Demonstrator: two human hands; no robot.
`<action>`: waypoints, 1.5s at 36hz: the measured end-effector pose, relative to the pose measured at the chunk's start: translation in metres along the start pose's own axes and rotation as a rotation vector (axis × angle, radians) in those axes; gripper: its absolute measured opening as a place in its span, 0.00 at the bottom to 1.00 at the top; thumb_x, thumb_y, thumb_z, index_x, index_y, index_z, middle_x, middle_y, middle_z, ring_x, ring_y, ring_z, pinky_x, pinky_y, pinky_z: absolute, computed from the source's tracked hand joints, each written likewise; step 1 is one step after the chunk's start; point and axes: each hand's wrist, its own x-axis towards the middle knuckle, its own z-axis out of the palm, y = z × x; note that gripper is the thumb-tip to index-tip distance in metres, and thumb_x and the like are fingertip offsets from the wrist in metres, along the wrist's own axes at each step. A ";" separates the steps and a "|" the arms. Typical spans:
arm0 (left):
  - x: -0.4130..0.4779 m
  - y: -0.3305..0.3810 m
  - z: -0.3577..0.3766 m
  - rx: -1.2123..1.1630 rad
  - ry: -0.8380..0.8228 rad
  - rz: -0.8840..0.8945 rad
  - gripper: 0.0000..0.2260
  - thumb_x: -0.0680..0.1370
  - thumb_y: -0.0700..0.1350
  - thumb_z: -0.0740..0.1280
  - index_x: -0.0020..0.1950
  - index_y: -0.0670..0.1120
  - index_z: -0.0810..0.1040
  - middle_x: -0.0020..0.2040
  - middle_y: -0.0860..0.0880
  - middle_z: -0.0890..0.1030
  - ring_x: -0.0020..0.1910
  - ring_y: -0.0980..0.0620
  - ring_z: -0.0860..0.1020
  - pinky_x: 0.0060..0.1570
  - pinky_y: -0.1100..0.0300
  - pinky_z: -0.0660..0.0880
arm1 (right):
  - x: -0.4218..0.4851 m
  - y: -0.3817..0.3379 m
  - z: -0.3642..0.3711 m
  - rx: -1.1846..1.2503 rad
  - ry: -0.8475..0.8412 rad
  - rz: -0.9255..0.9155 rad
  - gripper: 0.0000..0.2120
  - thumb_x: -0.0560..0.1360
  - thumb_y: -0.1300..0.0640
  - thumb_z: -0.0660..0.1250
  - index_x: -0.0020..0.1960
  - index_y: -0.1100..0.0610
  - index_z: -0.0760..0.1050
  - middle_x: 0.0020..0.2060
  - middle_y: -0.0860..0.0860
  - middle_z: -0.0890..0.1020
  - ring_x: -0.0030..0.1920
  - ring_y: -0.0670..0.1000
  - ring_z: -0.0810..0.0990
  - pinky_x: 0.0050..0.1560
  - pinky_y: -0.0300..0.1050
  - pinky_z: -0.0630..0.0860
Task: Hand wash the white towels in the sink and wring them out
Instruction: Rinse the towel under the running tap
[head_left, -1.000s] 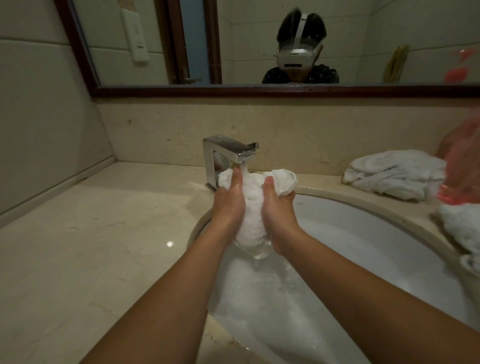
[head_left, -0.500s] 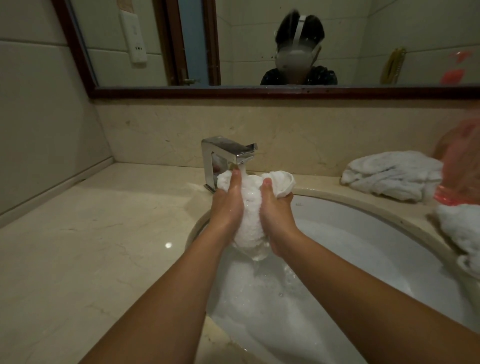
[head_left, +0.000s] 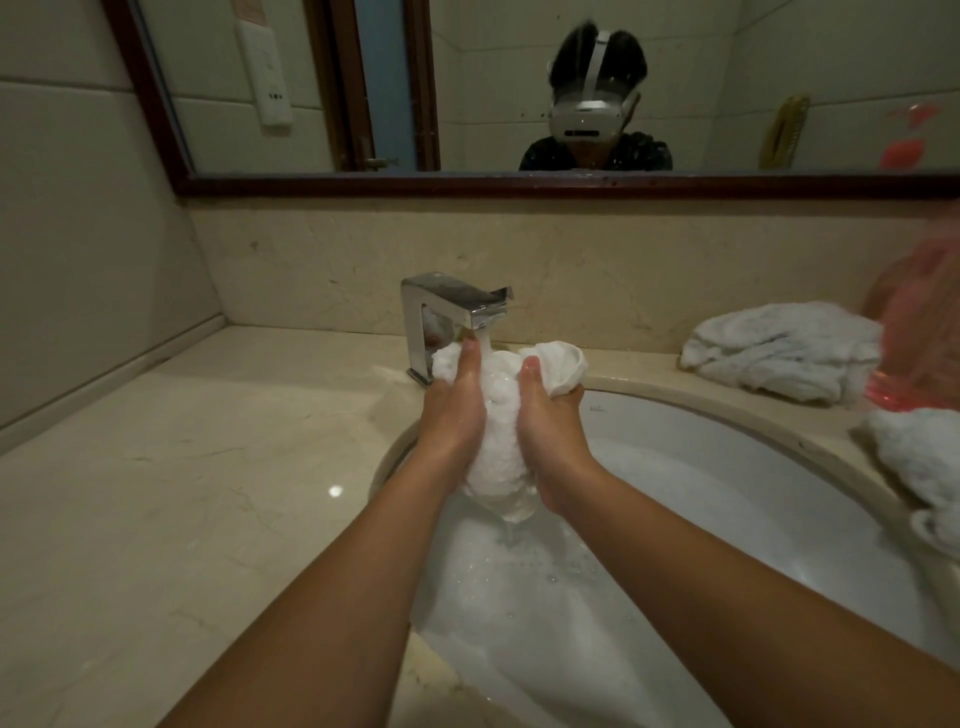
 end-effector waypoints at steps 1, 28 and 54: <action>-0.001 0.000 0.000 0.001 -0.001 0.006 0.33 0.83 0.69 0.57 0.78 0.48 0.73 0.69 0.43 0.80 0.65 0.42 0.80 0.61 0.50 0.76 | -0.001 -0.001 -0.001 -0.009 -0.006 -0.012 0.35 0.84 0.34 0.59 0.84 0.48 0.52 0.70 0.53 0.76 0.67 0.58 0.78 0.71 0.62 0.77; -0.016 0.005 -0.015 -0.201 0.103 -0.003 0.28 0.66 0.58 0.67 0.60 0.44 0.83 0.53 0.41 0.86 0.50 0.41 0.85 0.52 0.45 0.84 | 0.029 0.011 -0.012 0.193 -0.044 0.262 0.54 0.56 0.13 0.62 0.69 0.48 0.80 0.57 0.55 0.88 0.57 0.62 0.87 0.57 0.60 0.84; -0.010 -0.004 -0.010 -0.171 -0.105 0.235 0.01 0.62 0.43 0.63 0.32 0.48 0.74 0.32 0.51 0.73 0.38 0.49 0.72 0.37 0.56 0.68 | 0.009 -0.010 -0.013 0.234 -0.008 0.197 0.41 0.74 0.20 0.56 0.65 0.52 0.82 0.57 0.54 0.88 0.57 0.60 0.86 0.63 0.61 0.82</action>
